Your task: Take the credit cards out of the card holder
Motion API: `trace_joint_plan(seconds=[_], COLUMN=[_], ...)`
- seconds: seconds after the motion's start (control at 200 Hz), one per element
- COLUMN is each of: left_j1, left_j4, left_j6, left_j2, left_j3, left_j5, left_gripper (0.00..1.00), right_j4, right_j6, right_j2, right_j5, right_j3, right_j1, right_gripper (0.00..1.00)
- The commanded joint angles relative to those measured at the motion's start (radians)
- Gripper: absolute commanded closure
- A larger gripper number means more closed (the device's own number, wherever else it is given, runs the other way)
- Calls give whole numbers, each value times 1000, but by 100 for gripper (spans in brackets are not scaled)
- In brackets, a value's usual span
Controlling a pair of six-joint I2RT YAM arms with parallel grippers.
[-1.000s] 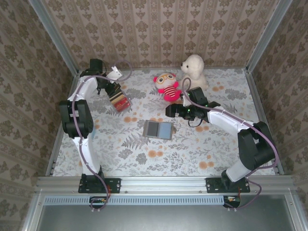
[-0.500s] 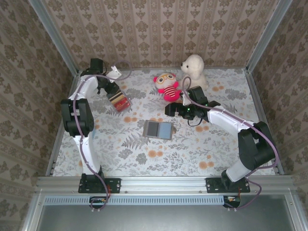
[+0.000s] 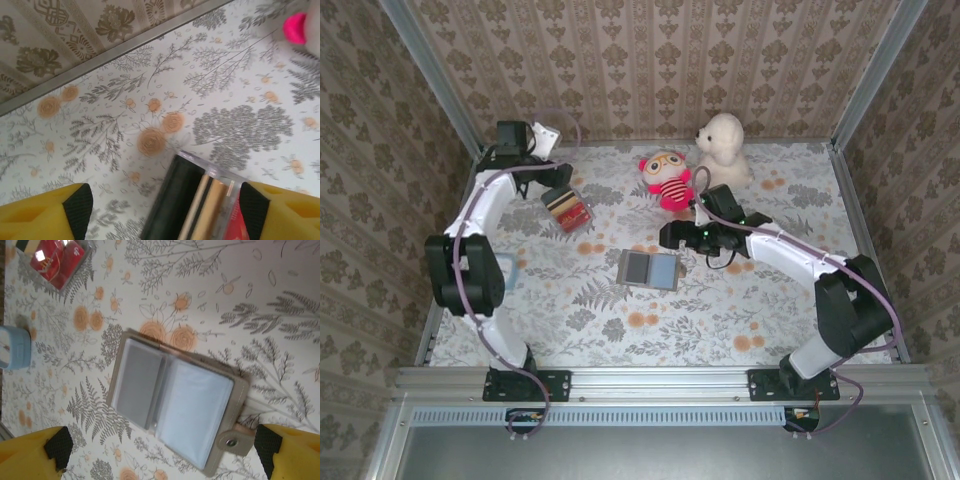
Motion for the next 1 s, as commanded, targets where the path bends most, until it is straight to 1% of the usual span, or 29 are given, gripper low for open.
trace_joint_plan(seconds=[0.0,0.02,0.03,0.05,0.1,0.265,0.39,0.445,0.465,0.535,0.59,0.655,0.75,0.815,0.89,0.995], left_j1=[-30,-35,-38,-44,-67,-144,-191,-202,-206,-219,-230,-240,-248,-253,-261,-278], left_j4=[53,57,59,61,61,133,227,255,262,274,282,289,337,336,296,293], left_j6=[-187,-206,-217,-235,-276,-431,-559,-622,-641,-718,-767,-828,-874,-894,-931,-929], left_j2=[-100,-121,-128,-153,-206,-367,-463,-492,-501,-520,-529,-532,-525,-511,-496,-474], left_j3=[-119,-143,-155,-179,-237,-449,-603,-655,-670,-705,-725,-742,-768,-763,-737,-719], left_j5=[-61,-61,-60,-58,-71,-99,-155,-171,-172,-201,-218,-256,-231,-221,-232,-222], left_gripper=[7,5,1,0,0,0,0,0,0,0,1,1,2,3,5,6], right_j4=[-61,-63,-63,-63,-59,-8,-8,-4,-4,-6,-16,-20,-61,-79,-79,-51], right_j6=[52,62,68,76,104,198,229,234,233,232,238,247,239,224,209,196], right_j2=[-64,-67,-69,-70,-68,-38,10,29,34,61,84,107,136,151,168,184], right_j5=[107,121,126,138,157,190,198,196,196,197,207,224,266,283,267,229], right_j3=[-19,-21,-24,-27,-37,-78,-89,-93,-92,-84,-70,-60,-37,-29,-28,-32], right_j1=[56,70,75,87,117,191,211,211,211,211,211,211,211,211,210,211], right_gripper=[6,6,7,7,11,15,22,27,30,47,52,53,53,52,53,54])
